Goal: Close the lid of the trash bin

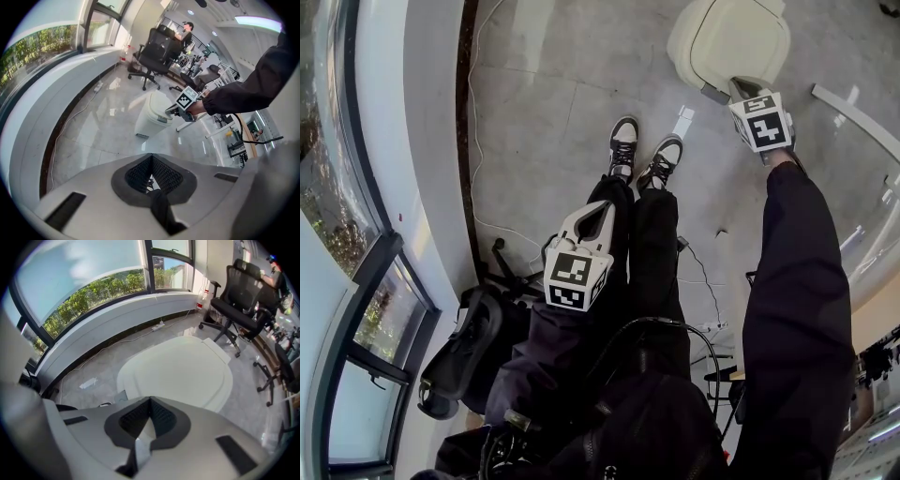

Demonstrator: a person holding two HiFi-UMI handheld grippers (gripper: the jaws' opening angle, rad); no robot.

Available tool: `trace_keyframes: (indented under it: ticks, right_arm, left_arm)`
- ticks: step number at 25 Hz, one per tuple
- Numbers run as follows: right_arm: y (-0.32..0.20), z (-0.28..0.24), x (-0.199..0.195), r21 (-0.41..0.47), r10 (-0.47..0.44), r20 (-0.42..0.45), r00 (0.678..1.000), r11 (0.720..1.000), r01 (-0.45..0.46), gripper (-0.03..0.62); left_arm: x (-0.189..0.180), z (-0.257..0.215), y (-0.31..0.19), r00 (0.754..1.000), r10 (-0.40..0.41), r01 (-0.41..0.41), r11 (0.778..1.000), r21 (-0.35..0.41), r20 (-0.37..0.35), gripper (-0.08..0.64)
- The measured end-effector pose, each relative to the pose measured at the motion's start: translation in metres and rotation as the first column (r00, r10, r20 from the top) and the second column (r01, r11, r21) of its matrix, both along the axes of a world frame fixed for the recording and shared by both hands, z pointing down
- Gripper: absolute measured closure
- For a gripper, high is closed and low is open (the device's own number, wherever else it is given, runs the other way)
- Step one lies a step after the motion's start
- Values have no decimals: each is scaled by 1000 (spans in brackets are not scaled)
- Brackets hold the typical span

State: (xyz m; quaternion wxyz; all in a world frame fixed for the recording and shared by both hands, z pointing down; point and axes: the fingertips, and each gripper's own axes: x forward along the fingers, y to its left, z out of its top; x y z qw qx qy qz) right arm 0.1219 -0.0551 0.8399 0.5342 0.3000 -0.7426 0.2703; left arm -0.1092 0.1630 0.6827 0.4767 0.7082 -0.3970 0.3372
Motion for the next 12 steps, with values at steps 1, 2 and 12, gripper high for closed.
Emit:
trace_keyframes:
  ticks: [1,2,12]
  right_arm:
    - [0,0,0,-4,3,-1,1000,1000,-3,588]
    - [0,0,0,-7,8,-2,1000,1000,-8,588]
    - [1,7,1,-22,44,-9,999,999,-44,588]
  left_arm:
    - [-1,0,-1,1000,-2,2,1000,1,0,558]
    - [-1,-1,-2,1000,-2,2,1000,2,0,558]
    - [0,-1,-1,1000,4,-4,1000,4,-6,558]
